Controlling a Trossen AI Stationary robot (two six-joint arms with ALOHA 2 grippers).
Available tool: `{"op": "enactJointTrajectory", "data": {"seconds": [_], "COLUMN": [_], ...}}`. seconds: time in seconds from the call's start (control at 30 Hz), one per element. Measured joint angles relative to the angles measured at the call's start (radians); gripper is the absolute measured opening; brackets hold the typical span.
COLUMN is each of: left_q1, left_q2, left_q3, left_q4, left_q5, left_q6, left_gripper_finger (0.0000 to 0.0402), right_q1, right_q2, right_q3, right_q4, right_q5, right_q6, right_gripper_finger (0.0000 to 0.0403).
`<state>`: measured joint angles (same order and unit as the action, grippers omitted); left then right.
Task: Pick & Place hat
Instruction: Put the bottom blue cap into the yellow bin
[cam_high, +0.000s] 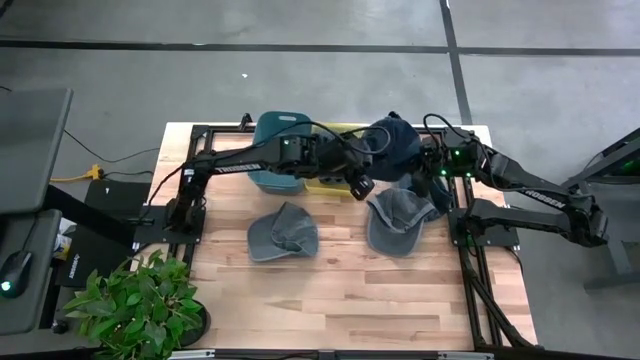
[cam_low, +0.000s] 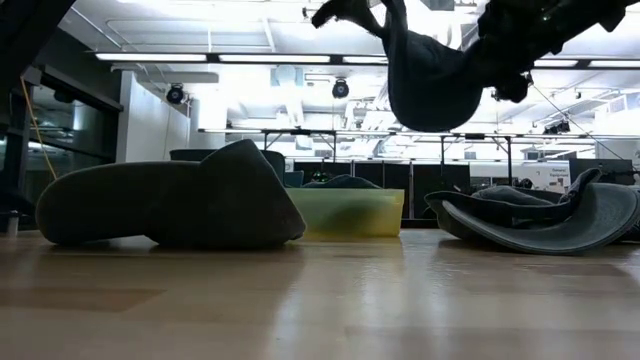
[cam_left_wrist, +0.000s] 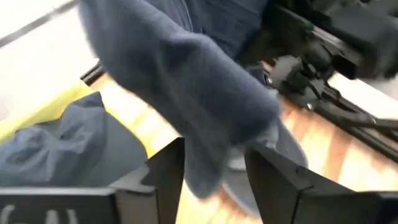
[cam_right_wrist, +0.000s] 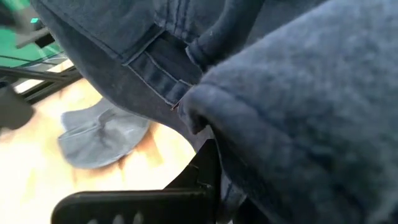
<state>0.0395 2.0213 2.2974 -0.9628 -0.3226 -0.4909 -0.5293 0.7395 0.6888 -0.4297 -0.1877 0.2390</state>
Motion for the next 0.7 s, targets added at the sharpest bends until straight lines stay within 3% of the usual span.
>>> {"op": "enactJointTrajectory", "data": {"seconds": [0.23, 0.47, 0.7], "left_q1": [0.000, 0.002, 0.044], "left_q2": [-0.054, -0.127, -0.142], "left_q3": [0.003, 0.005, -0.002], "left_q4": [-0.008, -0.161, -0.123], "left_q5": [0.046, -0.055, 0.153], "left_q6": [0.010, 0.016, 0.051], "left_gripper_finger": [0.0190, 0.0191, 0.0191], "right_q1": [-0.001, -0.001, -0.001], "right_q2": [-0.002, -0.054, -0.149], "right_q3": [0.000, 0.000, 0.000], "right_q4": [-0.007, 0.033, 0.113], "right_q5": [0.088, 0.129, 0.076], "right_q6": [-0.016, -0.073, -0.171], "right_gripper_finger": [0.0005, 0.0005, 0.0005]}}
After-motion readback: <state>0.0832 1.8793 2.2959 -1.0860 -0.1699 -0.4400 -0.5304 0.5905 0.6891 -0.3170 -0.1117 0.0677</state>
